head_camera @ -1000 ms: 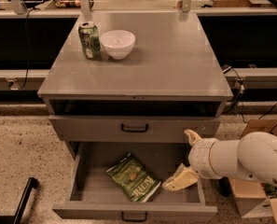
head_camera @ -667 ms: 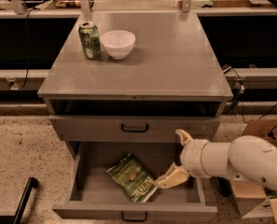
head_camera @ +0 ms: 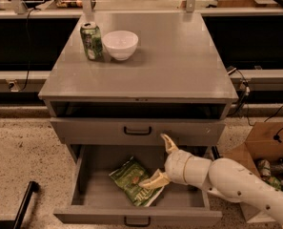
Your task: Pick green jalapeno chip bag from middle drawer and place on counter
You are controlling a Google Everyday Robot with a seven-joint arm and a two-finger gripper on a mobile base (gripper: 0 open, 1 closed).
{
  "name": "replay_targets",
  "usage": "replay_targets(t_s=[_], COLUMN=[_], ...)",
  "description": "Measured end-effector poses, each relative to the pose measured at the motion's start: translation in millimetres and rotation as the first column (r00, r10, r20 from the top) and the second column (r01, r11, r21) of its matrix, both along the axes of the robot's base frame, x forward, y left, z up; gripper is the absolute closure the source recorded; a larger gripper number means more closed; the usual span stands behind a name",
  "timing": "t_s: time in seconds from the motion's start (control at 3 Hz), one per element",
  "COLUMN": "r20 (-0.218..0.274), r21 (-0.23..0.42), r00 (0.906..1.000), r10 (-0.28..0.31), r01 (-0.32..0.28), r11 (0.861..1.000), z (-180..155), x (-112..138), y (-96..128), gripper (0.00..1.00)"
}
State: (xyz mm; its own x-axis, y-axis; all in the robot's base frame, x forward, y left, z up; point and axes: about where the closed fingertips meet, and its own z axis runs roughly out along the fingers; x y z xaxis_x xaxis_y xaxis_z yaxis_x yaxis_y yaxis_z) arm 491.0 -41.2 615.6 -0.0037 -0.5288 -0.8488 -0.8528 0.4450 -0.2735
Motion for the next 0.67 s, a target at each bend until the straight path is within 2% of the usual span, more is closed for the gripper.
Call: replay_targets(t_s=[0.33, 0.67], r20=[0.02, 0.004], r21=[0.048, 0.066], r00=[0.9997, 0.9998], r10=[0.014, 0.022], r01=[-0.015, -0.022], r11=[0.999, 0.998], z=[-39.4, -52.4], x=[1.0, -1.6], y=[-4.6, -1.1], gripper=[0.0, 0.0])
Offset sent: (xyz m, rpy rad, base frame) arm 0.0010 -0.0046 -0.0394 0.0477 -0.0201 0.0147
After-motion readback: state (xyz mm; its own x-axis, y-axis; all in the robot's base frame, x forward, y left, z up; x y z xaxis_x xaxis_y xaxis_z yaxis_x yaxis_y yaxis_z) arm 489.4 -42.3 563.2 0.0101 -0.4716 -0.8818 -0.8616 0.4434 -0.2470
